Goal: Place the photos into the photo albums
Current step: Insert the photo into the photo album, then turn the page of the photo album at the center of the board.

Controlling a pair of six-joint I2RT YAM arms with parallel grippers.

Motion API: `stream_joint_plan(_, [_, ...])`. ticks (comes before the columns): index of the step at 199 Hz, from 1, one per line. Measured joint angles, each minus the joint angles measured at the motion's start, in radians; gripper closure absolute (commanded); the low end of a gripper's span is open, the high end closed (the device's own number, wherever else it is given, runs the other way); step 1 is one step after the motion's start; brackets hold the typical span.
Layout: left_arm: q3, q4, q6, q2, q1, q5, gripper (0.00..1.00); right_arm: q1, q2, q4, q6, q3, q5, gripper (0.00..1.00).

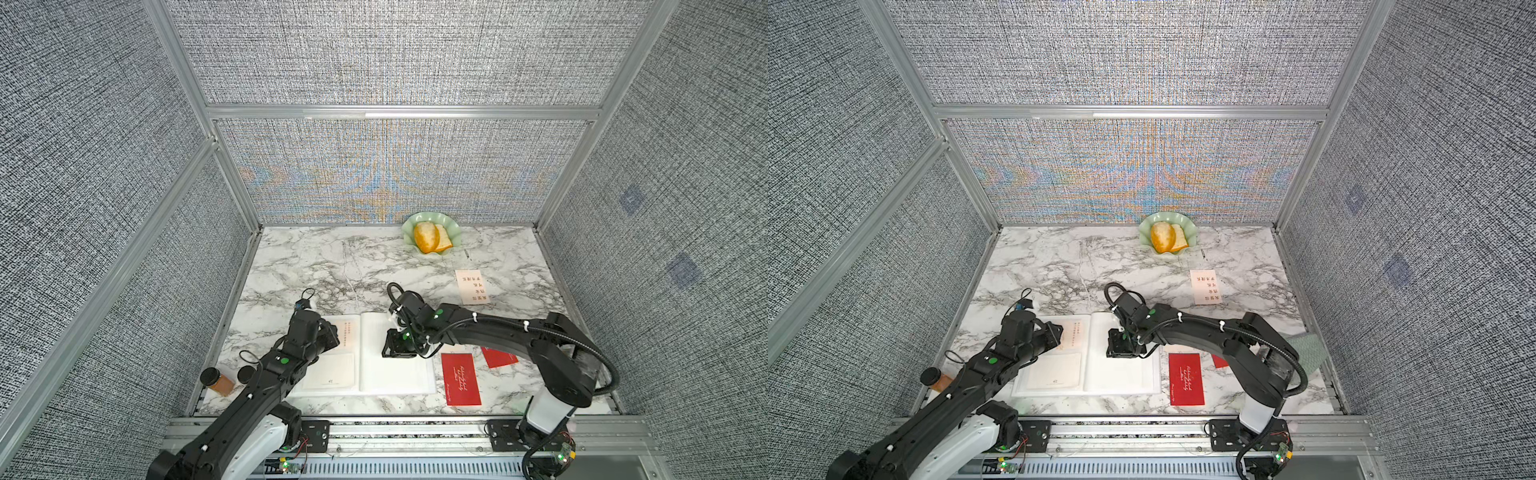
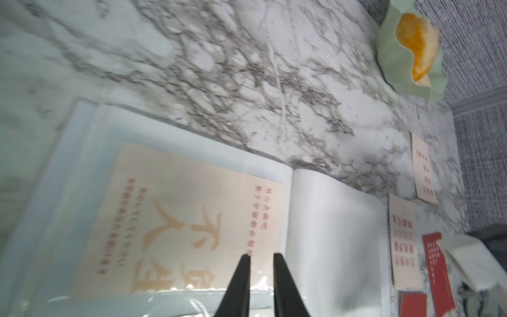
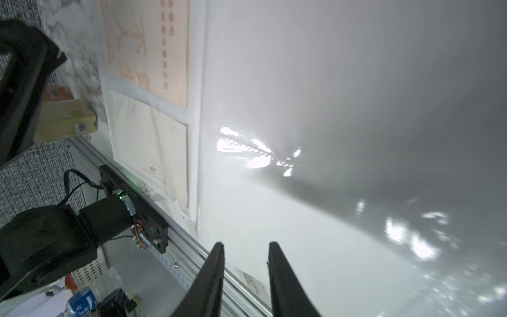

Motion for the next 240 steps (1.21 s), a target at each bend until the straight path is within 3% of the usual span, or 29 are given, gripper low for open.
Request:
stream_joint_plan(69, [0.267,0.101,0.057,0.484,-0.253,0.098,0.83,-0.118,-0.130,0.064,0.043,-0.160,0.097,0.69])
stream_joint_plan(105, [0.352,0.119,0.077,0.625,-0.349,0.155,0.83,-0.146,-0.161,0.075,0.048,-0.207,0.101,0.69])
stream_joint_plan(167, [0.381,0.127,0.074,0.746,-0.363,0.185,0.84,-0.156,-0.141,0.106,0.048,-0.212,0.104,0.69])
stream_joint_plan(240, [0.354,0.046,0.062,0.699,-0.362,0.120,0.82,-0.154,-0.077,0.145,0.048,-0.177,0.082,0.68])
